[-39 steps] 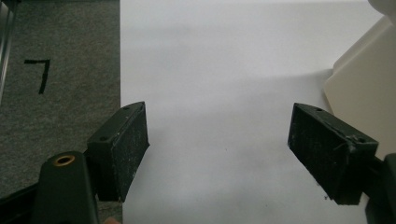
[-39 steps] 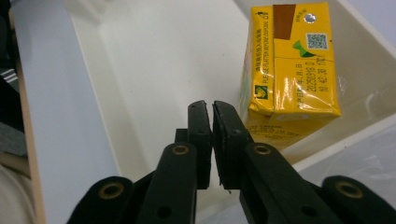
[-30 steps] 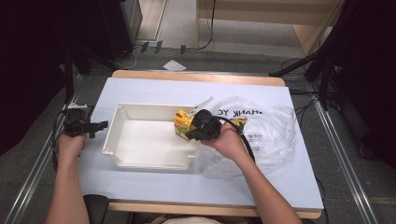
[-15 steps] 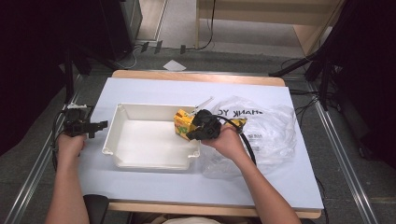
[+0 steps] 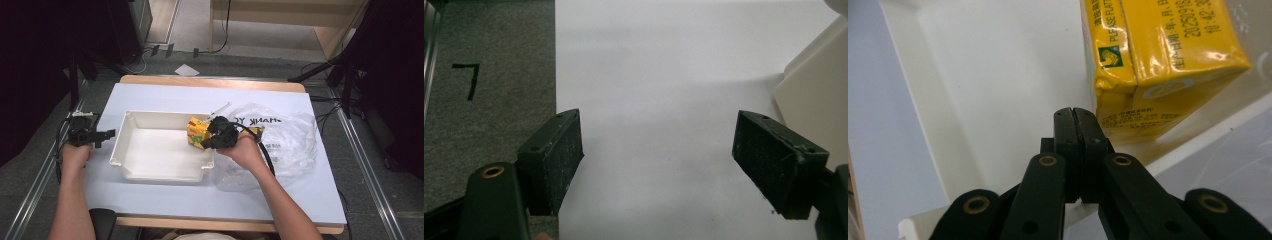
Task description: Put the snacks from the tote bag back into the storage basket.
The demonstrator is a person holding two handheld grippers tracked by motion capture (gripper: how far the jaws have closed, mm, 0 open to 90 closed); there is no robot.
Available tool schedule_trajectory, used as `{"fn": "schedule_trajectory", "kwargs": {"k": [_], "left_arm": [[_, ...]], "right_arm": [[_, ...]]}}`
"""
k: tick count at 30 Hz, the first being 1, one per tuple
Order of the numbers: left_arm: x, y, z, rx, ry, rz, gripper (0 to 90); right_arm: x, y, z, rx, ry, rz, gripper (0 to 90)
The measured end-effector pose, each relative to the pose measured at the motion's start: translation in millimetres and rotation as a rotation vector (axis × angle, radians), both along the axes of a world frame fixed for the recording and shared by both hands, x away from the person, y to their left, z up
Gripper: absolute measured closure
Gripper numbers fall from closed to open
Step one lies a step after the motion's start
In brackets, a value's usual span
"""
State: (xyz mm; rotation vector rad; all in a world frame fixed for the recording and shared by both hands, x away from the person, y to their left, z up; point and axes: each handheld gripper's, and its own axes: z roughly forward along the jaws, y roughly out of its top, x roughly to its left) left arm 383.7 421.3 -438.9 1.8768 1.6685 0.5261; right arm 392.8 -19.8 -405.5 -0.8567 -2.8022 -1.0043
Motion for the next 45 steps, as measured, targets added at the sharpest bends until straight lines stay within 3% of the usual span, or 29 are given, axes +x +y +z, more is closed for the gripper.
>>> {"fn": "schedule_trajectory", "kwargs": {"k": [27, 32, 40, 45], "left_arm": [[-0.2, 0.3, 0.5, 0.002, 0.000, -0.001, 21.6], [-0.1, 0.0, 1.0, 0.001, -0.003, 0.000, 21.6], [-1.1, 1.3, 0.4, 0.000, 0.000, 0.004, 21.6], [-3.2, 2.9, 1.7, -0.002, -0.004, 0.006, 21.3]], "right_arm": [[4.5, -11.6, 10.6, 0.030, -0.021, -0.053, 90.0], [1.8, -13.4, 15.7, 0.043, -0.016, -0.042, 86.1], [-1.9, -22.0, 30.8, 0.043, -0.021, 0.006, 71.5], [-2.0, -30.0, 34.4, 0.052, -0.013, 0.005, 62.6]]}}
